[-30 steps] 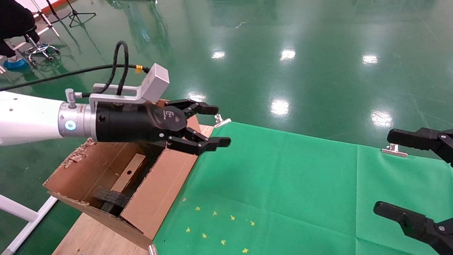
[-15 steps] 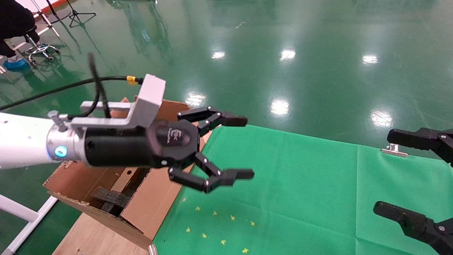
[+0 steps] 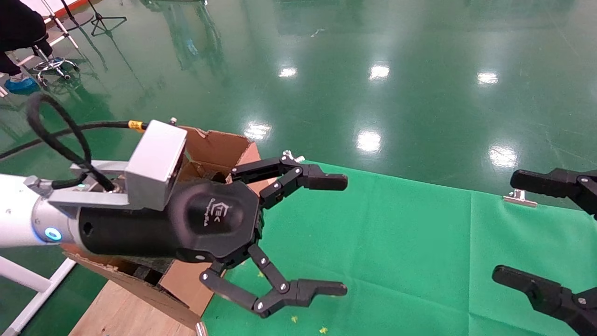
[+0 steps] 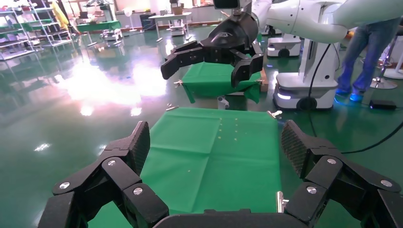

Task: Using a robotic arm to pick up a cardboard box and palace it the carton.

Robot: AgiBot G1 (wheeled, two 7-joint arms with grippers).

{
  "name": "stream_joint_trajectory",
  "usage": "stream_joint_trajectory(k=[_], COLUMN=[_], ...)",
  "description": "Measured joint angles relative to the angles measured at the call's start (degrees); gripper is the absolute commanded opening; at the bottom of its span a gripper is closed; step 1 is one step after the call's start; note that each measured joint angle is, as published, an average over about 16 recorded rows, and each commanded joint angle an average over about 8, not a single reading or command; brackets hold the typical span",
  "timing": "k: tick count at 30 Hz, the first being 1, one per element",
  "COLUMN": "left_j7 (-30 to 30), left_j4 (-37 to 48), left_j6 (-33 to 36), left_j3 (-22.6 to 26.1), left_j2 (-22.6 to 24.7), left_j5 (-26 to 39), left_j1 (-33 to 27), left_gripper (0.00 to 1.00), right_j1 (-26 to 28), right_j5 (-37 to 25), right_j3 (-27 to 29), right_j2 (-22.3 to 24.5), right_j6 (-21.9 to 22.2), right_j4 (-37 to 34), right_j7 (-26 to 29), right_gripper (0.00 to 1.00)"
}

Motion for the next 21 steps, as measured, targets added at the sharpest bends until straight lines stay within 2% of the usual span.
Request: stream_joint_trajectory(k=[21], left_j7=[-0.2], left_j4=[0.92], left_j6=[-0.23], left_j3=[0.72], left_j2=[0.01], left_j5=[0.72], left_j1=[-0.84], left_gripper=[1.0], right_j1=[0.0], right_j5=[0.01], right_j3=[0.0], right_j2=[0.0], right_j6=[0.0], right_j4=[0.0], right_j7=[0.0], right_gripper=[1.0])
